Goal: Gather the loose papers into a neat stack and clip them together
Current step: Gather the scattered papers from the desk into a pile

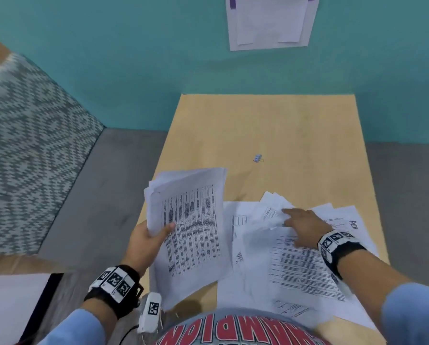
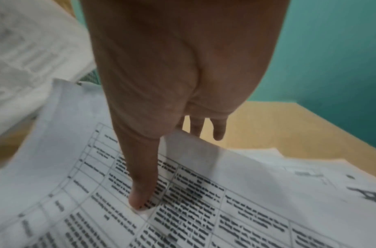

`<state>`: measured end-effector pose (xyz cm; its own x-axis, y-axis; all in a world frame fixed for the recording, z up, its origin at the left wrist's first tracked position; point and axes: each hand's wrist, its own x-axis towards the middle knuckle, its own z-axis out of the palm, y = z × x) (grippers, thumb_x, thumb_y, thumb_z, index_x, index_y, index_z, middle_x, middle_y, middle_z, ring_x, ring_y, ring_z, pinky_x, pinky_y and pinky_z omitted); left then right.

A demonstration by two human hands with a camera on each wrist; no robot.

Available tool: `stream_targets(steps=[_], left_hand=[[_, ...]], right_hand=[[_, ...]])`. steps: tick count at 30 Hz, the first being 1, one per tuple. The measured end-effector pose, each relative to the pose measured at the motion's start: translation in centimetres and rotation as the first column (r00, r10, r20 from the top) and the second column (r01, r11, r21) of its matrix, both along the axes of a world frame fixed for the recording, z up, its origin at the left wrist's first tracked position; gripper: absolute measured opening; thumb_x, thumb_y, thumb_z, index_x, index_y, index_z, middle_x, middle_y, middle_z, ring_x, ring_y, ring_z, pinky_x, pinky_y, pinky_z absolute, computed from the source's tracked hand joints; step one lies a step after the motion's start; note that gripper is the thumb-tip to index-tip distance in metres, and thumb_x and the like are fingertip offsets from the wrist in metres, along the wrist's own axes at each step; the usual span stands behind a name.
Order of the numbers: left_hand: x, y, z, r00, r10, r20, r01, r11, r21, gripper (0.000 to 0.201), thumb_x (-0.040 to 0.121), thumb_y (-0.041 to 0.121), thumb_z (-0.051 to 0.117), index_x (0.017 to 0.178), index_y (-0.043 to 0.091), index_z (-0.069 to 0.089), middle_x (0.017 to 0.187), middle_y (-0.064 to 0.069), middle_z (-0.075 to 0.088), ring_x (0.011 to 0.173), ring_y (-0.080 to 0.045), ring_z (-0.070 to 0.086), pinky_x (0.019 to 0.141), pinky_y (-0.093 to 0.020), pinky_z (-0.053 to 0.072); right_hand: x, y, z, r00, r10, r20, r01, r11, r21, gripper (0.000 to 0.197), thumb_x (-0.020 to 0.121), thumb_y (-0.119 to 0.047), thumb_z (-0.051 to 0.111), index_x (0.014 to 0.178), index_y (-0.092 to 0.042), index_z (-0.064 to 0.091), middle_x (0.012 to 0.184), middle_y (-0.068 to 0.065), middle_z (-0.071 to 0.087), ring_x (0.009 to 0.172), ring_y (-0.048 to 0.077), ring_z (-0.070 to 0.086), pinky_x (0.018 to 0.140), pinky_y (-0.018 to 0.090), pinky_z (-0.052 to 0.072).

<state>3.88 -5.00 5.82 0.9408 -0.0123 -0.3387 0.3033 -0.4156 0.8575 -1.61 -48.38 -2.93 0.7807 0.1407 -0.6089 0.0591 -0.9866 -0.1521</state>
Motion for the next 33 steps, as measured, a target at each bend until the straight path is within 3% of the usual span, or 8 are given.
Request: stream_targets(steps=[4, 7, 10, 12, 18, 27, 31, 33], left_hand=[[-1.2, 2.3, -0.2, 0.999, 0.043, -0.006, -0.043, 0.999, -0.013, 0.018, 0.090, 0.027, 0.084, 0.107, 0.028, 0.080, 0.105, 0.007, 0.086, 0.103, -0.016, 0.081, 0.094, -0.040, 0.062], [-1.9, 3.3, -0.4, 0.997, 0.073, -0.010, -0.073, 0.997, -0.017, 0.015, 0.091, 0.023, 0.083, 0.105, 0.027, 0.079, 0.101, 0.012, 0.086, 0.100, -0.012, 0.081, 0.093, -0.038, 0.061], [-2.2, 4.0, -0.6, 0.995, 0.096, -0.010, -0.097, 0.995, -0.007, 0.018, 0.090, 0.024, 0.084, 0.107, 0.026, 0.079, 0.100, 0.012, 0.086, 0.102, -0.016, 0.080, 0.094, -0.039, 0.061], [-2.2, 4.3, -0.6, 0.995, 0.097, -0.011, -0.097, 0.995, 0.001, 0.016, 0.091, 0.023, 0.084, 0.106, 0.027, 0.079, 0.099, 0.013, 0.085, 0.100, -0.014, 0.081, 0.092, -0.039, 0.062], [-1.6, 4.3, -0.3, 0.996, 0.087, -0.020, -0.087, 0.996, 0.014, 0.010, 0.092, 0.022, 0.083, 0.098, 0.028, 0.078, 0.091, 0.019, 0.085, 0.093, -0.010, 0.080, 0.087, -0.036, 0.062], [-1.5, 4.4, 0.1, 0.998, 0.056, -0.002, -0.056, 0.997, 0.046, 0.013, 0.089, 0.028, 0.084, 0.100, 0.022, 0.081, 0.099, 0.006, 0.086, 0.095, -0.019, 0.082, 0.090, -0.046, 0.064], [-1.6, 4.9, -0.1, 0.998, 0.058, 0.003, -0.058, 0.996, 0.062, 0.019, 0.090, 0.029, 0.084, 0.101, 0.015, 0.081, 0.100, -0.007, 0.086, 0.098, -0.028, 0.081, 0.091, -0.051, 0.065], [-1.8, 5.0, -0.4, 0.998, 0.068, 0.013, -0.068, 0.996, 0.062, 0.033, 0.085, 0.041, 0.087, 0.100, 0.012, 0.080, 0.100, -0.013, 0.084, 0.098, -0.033, 0.080, 0.090, -0.054, 0.065]], right_hand=[[-0.2, 1.4, -1.3, 0.998, -0.060, 0.033, 0.060, 0.998, 0.003, 0.097, 0.066, -0.037, 0.093, 0.146, -0.021, 0.041, 0.155, 0.001, 0.043, 0.137, 0.023, 0.046, 0.113, 0.040, 0.040], [0.0, 2.0, -1.0, 1.000, -0.027, -0.013, 0.026, 0.997, -0.069, 0.114, 0.070, -0.037, 0.090, 0.159, -0.022, 0.021, 0.148, 0.002, 0.053, 0.133, 0.025, 0.052, 0.115, 0.047, 0.034], [0.2, 2.6, -0.7, 0.997, -0.024, -0.067, 0.020, 0.998, -0.057, 0.094, 0.073, -0.028, 0.089, 0.147, -0.027, 0.032, 0.112, -0.001, 0.070, 0.107, 0.025, 0.065, 0.102, 0.042, 0.045], [0.1, 2.8, -0.5, 0.992, -0.029, -0.120, 0.024, 0.999, -0.039, 0.075, 0.077, -0.022, 0.085, 0.138, -0.027, 0.043, 0.114, 0.000, 0.073, 0.099, 0.023, 0.068, 0.088, 0.034, 0.054], [-0.7, 3.7, -0.4, 0.989, 0.121, -0.086, -0.129, 0.987, -0.094, 0.025, 0.083, -0.014, 0.058, 0.098, -0.031, 0.070, 0.110, -0.004, 0.076, 0.100, 0.017, 0.071, 0.082, 0.030, 0.051], [1.0, 5.6, -0.8, 0.943, 0.283, 0.174, -0.272, 0.959, -0.082, 0.026, 0.089, -0.011, 0.065, 0.111, -0.022, 0.073, 0.145, 0.002, 0.055, 0.122, 0.027, 0.058, 0.101, 0.041, 0.048], [0.1, 6.4, -0.8, 0.976, 0.212, 0.047, -0.209, 0.977, -0.049, 0.020, 0.087, -0.008, 0.061, 0.096, -0.025, 0.057, 0.104, -0.002, 0.058, 0.087, 0.019, 0.057, 0.079, 0.033, 0.053], [-0.5, 6.2, -0.7, 0.981, 0.189, -0.036, -0.191, 0.981, -0.040, 0.020, 0.083, -0.011, 0.063, 0.094, -0.027, 0.056, 0.097, -0.005, 0.050, 0.090, 0.020, 0.059, 0.075, 0.028, 0.044]])
